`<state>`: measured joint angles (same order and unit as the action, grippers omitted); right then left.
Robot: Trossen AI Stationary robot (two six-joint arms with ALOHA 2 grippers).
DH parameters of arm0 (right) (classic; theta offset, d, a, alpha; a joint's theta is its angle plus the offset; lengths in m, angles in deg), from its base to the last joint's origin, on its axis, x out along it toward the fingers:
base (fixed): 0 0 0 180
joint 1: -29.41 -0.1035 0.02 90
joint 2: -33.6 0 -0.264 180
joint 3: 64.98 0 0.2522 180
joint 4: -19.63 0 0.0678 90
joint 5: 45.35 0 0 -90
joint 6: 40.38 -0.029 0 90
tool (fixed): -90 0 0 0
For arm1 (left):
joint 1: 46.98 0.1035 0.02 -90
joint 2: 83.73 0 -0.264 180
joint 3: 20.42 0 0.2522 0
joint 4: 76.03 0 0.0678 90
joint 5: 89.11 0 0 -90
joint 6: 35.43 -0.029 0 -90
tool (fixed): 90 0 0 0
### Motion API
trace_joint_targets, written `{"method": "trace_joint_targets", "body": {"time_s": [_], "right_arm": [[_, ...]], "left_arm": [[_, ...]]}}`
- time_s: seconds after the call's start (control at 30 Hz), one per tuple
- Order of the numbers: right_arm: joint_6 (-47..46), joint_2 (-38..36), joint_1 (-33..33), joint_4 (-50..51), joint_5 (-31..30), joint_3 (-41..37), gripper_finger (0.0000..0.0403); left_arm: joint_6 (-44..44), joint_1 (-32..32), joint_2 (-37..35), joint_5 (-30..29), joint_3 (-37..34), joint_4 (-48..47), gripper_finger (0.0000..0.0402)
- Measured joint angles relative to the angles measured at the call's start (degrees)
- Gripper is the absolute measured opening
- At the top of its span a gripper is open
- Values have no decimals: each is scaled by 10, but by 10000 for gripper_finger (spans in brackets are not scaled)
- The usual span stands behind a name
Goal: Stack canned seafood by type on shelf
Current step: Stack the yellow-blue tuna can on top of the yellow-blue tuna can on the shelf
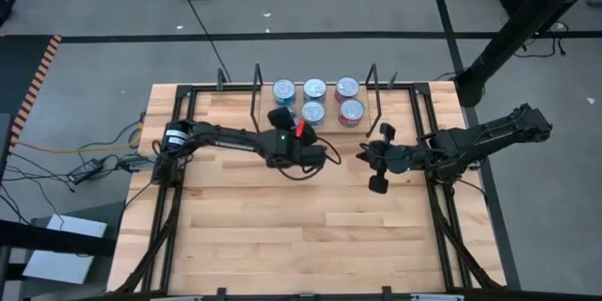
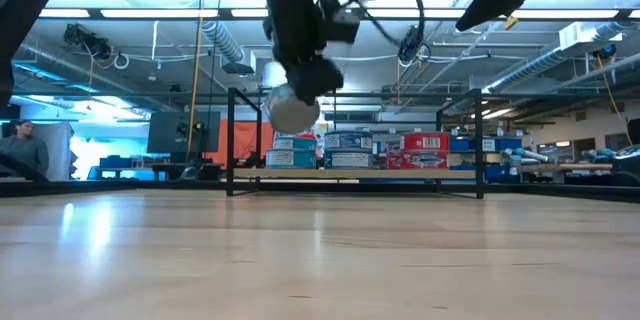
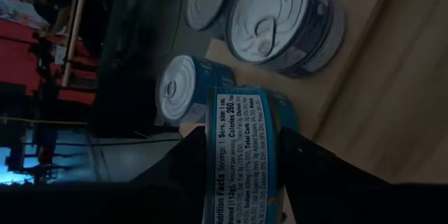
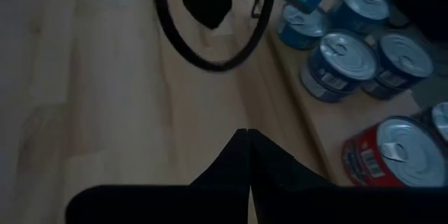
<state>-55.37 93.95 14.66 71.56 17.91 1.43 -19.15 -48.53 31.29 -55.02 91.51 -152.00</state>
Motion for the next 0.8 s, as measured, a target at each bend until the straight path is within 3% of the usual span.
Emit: {"method": "trace_joint_targets", "body": {"time_s": [0.23,0.4,0.57,0.8], "right_arm": [[-13,0,0,0,-9,0,10],[-14,0,0,0,-21,0,9],[-13,0,0,1,-39,0,9],[-5,0,0,0,-39,0,10]], "left_arm": [[-40,19,0,4,-29,18,149],[-71,21,-7,46,-30,68,149],[-129,30,-9,48,-39,122,149],[-148,54,-9,32,-45,118,149]]}}
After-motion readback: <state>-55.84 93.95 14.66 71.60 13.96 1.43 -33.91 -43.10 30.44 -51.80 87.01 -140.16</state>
